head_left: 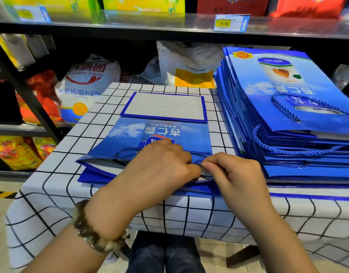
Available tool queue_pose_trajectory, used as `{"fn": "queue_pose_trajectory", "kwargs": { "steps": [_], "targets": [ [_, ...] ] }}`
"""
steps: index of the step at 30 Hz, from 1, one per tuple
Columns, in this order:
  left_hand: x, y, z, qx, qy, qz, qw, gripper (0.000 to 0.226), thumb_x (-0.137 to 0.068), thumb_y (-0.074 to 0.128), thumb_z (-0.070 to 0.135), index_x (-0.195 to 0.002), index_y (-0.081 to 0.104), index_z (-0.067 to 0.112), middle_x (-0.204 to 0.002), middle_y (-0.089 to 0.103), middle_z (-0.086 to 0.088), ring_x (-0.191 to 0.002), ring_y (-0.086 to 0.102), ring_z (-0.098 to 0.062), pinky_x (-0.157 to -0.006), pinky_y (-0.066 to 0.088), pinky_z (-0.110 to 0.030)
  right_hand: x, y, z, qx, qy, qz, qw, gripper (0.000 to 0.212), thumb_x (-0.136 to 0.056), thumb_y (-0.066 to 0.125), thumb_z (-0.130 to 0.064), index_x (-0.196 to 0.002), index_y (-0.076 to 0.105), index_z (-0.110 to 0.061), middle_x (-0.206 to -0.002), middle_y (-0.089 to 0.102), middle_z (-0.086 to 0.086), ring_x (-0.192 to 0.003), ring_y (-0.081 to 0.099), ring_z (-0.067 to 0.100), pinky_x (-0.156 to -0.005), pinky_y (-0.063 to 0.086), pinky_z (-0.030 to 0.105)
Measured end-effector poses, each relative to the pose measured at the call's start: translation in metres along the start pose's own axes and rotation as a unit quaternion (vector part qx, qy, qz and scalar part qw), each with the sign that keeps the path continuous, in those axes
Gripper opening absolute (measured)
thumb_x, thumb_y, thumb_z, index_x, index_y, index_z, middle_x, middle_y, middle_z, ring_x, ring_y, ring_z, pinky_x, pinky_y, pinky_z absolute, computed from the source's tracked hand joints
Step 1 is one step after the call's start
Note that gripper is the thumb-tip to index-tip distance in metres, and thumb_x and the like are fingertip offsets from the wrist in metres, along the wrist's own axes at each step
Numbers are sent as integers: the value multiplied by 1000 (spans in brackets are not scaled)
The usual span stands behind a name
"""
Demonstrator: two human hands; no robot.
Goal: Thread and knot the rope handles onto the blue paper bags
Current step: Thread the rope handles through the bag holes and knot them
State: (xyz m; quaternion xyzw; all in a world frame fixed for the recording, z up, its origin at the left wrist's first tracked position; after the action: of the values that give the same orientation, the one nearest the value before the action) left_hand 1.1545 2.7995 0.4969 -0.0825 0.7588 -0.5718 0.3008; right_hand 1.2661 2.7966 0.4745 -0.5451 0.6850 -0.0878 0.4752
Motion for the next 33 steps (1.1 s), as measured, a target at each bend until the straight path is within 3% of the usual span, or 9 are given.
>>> {"fn": "queue_pose_trajectory", "kwargs": {
  "steps": [4, 10, 14, 17, 21, 24, 26, 30, 33],
  "targets": [
    [6, -2, -3, 68, -25, 61, 995, 19, -80, 54, 25, -85, 72, 24, -103, 69, -1, -89, 57, -20, -69, 45, -27, 3, -3, -7, 18, -29, 19, 999, 28, -84, 45, -37, -77, 67, -20, -66, 68, -6, -56, 63, 19, -47, 51, 42],
    [16, 8, -3, 156, -48, 46, 986, 12, -84, 54, 26, -88, 66, 26, -100, 65, 7, -89, 55, -13, -63, 41, -20, 11, -2, -14, 52, -61, 33, 996, 26, -84, 47, -33, -76, 67, -20, -65, 67, -8, -53, 61, 14, -43, 50, 31],
    [21, 13, -12, 269, -130, 26, 954, 21, -85, 47, 40, -105, 47, 34, -111, 51, 17, -98, 48, 1, -84, 35, -6, 13, -1, -16, 61, -58, 42, 996, 25, -84, 46, -33, -74, 66, -20, -61, 64, -9, -50, 58, 14, -40, 48, 30],
    [21, 8, -5, 175, -75, 58, 980, 13, -87, 47, 32, -97, 55, 29, -95, 65, 11, -88, 52, -8, -74, 36, -15, 14, 0, -18, 89, -59, 42, 993, 27, -85, 44, -33, -73, 65, -21, -60, 64, -10, -48, 57, 13, -38, 46, 27],
    [24, -3, 13, 32, 66, 154, 985, 10, -95, 47, 15, -92, 56, 13, -104, 54, -1, -82, 54, -21, -57, 46, -32, 17, 1, -20, 131, -51, 37, 989, 28, -86, 39, -33, -74, 61, -21, -58, 61, -10, -46, 55, 13, -36, 38, 25],
    [30, -9, 21, 28, 92, 201, 975, 7, -93, 50, 12, -88, 55, 11, -102, 51, -3, -84, 53, -22, -66, 44, -31, 16, -1, -16, 144, -39, 45, 988, 27, -86, 39, -32, -74, 59, -19, -59, 59, -9, -44, 54, 16, -36, 38, 26],
    [30, -7, 17, 70, 53, 191, 978, 5, -93, 50, 16, -89, 54, 16, -98, 51, 2, -85, 51, -18, -74, 41, -28, 13, -3, -14, 151, -53, 37, 986, 26, -86, 39, -33, -75, 58, -19, -62, 60, -9, -45, 55, 17, -35, 41, 28],
    [33, -2, -7, 178, -102, 142, 968, 14, -87, 52, 37, -84, 63, 27, -94, 56, 10, -81, 54, -10, -71, 39, -24, 19, 1, -15, 122, -74, 14, 990, 26, -87, 42, -36, -78, 62, -22, -69, 64, -10, -52, 60, 15, -38, 46, 29],
    [28, 8, -24, 315, -257, 73, 911, 39, -80, 45, 53, -64, 64, 23, -74, 61, 9, -66, 55, -6, -64, 42, -28, 27, 3, -12, 80, -69, 12, 994, 22, -88, 45, -38, -81, 61, -25, -76, 66, -12, -60, 63, 13, -44, 49, 26]
  ]
}}
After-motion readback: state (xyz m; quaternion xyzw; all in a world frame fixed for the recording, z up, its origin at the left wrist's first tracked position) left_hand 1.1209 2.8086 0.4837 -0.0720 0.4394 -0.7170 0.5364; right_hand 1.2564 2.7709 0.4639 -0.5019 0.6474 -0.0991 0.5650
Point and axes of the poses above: each hand's wrist, its own x-axis away from the middle knuckle, its own y-axis out of the palm, z = x × y, the point moved 7 cm from there along -x, towards the middle knuckle
